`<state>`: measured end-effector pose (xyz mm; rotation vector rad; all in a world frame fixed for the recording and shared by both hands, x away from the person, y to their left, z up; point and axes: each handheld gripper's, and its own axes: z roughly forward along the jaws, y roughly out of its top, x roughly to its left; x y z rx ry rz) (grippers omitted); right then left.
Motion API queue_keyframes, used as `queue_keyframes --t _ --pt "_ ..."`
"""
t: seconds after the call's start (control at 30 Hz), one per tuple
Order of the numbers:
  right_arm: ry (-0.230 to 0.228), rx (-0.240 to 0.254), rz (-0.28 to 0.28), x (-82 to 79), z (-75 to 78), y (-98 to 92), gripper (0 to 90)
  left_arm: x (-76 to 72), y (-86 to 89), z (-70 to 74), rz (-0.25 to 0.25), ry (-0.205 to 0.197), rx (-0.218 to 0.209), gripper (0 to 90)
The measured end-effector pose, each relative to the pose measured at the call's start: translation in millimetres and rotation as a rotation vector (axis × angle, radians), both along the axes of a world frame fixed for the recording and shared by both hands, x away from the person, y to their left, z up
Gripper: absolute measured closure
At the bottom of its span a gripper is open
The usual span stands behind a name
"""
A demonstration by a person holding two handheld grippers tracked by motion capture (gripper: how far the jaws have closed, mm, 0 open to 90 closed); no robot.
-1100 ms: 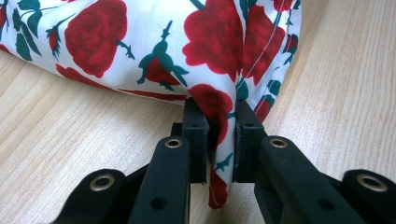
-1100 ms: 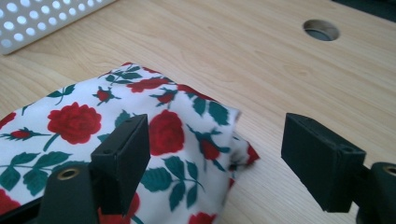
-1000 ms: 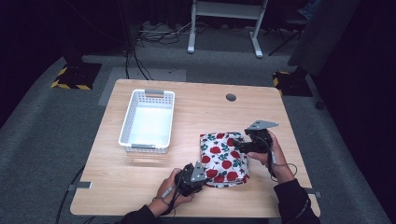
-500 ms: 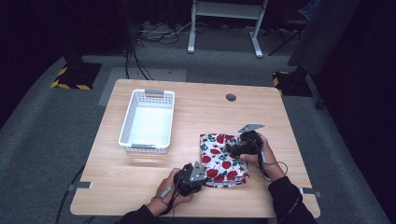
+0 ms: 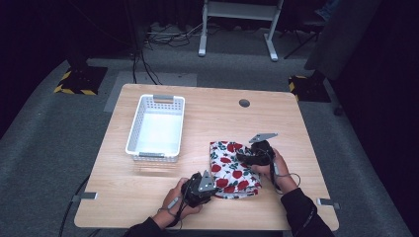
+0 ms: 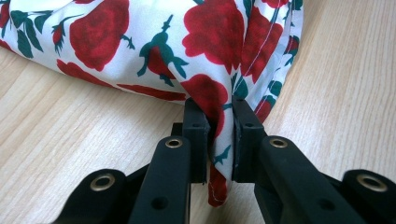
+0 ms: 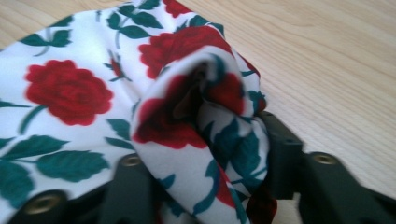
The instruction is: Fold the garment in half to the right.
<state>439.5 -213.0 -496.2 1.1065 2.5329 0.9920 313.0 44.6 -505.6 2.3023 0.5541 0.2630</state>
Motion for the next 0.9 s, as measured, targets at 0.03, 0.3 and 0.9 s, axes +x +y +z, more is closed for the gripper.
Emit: queue_keyframes --t 0.03,0.3,0.9 --pt "0.003 0.010 0.005 -1.5 -0.1 2.2 64.9 0.7 1.2 0.1 -0.001 0.003 0.001 79.4" --pt "0.017 0.032 0.014 -2.8 -0.5 8.0 70.8 5.6 13.6 1.2 0.012 0.015 0.008 79.7" --pt "0.022 0.043 0.062 -0.3 -1.0 35.0 73.3 5.4 41.2 4.1 0.068 0.038 0.029 80.6"
